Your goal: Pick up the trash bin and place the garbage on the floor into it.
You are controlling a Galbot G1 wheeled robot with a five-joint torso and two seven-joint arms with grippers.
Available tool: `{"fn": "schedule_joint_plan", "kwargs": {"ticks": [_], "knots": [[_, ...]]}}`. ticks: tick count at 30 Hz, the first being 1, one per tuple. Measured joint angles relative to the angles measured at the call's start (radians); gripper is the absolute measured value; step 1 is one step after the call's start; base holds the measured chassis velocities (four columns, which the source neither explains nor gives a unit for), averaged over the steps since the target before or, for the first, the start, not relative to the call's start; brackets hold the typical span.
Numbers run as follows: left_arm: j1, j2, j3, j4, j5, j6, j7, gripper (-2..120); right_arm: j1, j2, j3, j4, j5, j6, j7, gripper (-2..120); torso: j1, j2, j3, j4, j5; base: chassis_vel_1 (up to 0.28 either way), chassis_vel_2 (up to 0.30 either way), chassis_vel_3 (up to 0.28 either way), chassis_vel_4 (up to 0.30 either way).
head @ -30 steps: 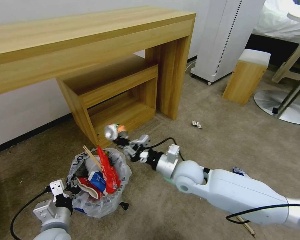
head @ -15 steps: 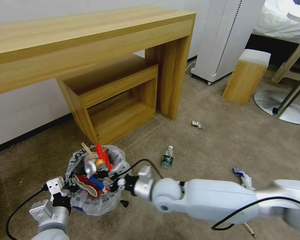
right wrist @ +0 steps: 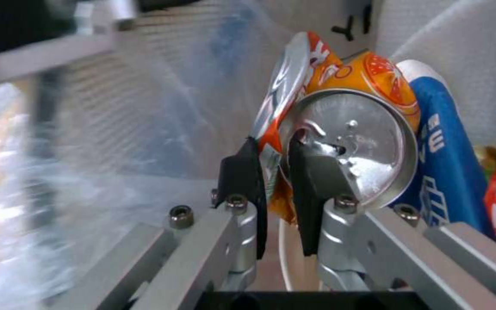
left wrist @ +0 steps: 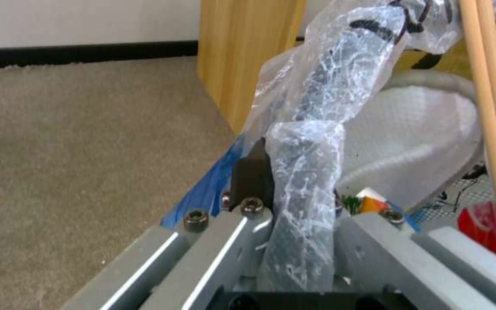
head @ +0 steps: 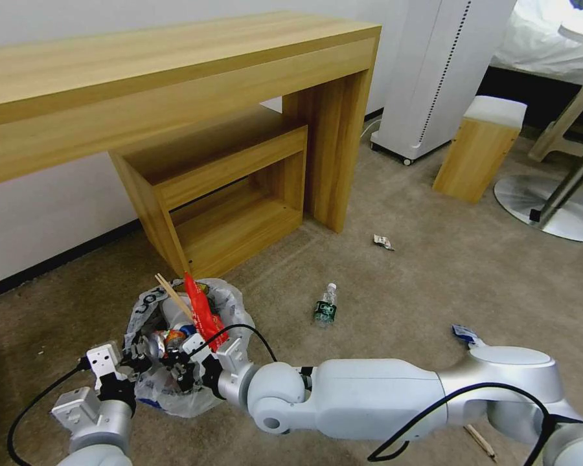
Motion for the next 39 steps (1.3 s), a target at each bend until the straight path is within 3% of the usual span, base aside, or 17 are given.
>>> {"fn": "schedule_joint_plan", "kwargs": {"ticks": [5, 7, 18, 19, 24, 26, 30, 31, 35, 39], "knots": [[0.001, 0.004, 0.000, 0.002, -0.001, -0.001, 0.001, 1, -0.010, 0.000, 0.012, 0.010, 0.001, -0.004, 0.022, 10, 0.000, 0.000, 0.000, 0.0000, 0.0001, 0.000, 0.000, 0.000, 0.000], [-0.001, 0.005, -0.001, 0.003, -0.002, -0.001, 0.000, 1, -0.012, -0.010, 0.018, 0.029, 0.000, -0.005, 0.027, 22, 0.000, 0.000, 0.000, 0.0000, 0.0001, 0.000, 0.000, 0.000, 0.000], [-0.001, 0.003, 0.002, 0.005, 0.000, -0.001, 0.000, 1, -0.026, -0.033, 0.030, 0.066, -0.026, 0.003, 0.027, 56, 0.000, 0.000, 0.000, 0.0000, 0.0001, 0.000, 0.000, 0.000, 0.000], [0.000, 0.003, 0.002, 0.005, 0.000, -0.001, 0.001, 1, -0.031, -0.032, 0.040, 0.066, -0.039, 0.010, 0.026, 65, 0.000, 0.000, 0.000, 0.0000, 0.0001, 0.000, 0.000, 0.000, 0.000], [0.001, 0.002, 0.002, 0.008, 0.002, -0.001, 0.001, 1, -0.041, -0.023, 0.080, 0.067, -0.066, 0.035, 0.020, 78, 0.000, 0.000, 0.000, 0.0000, 0.0001, 0.000, 0.000, 0.000, 0.000], [0.000, 0.002, 0.002, 0.010, 0.002, -0.001, 0.002, 1, -0.046, -0.017, 0.123, 0.069, -0.083, 0.077, -0.005, 88, 0.000, 0.000, 0.000, 0.0001, 0.0001, 0.000, 0.000, 0.000, 0.000], [-0.004, 0.003, 0.002, 0.013, 0.002, -0.001, 0.002, 1, -0.055, -0.017, 0.171, 0.075, -0.108, 0.159, -0.046, 96, 0.000, 0.000, 0.000, 0.0001, 0.0001, 0.000, 0.000, 0.000, 0.000], [-0.005, 0.003, 0.001, 0.016, 0.002, -0.001, 0.002, 1, -0.064, -0.023, 0.202, 0.081, -0.126, 0.231, -0.086, 100, 0.000, 0.000, 0.000, 0.0001, 0.0001, 0.000, 0.000, 0.000, 0.000], [-0.006, 0.002, 0.000, 0.019, 0.003, -0.001, 0.002, 1, -0.073, -0.030, 0.235, 0.085, -0.142, 0.288, -0.111, 100, 0.000, 0.000, 0.000, 0.0000, 0.0001, 0.000, 0.000, 0.000, 0.000], [-0.006, 0.002, -0.005, 0.021, 0.004, -0.003, 0.002, 1, -0.098, -0.055, 0.339, 0.099, -0.164, 0.331, -0.112, 100, 0.000, 0.000, 0.000, 0.0001, 0.0002, 0.000, 0.000, 0.000, 0.000]]}}
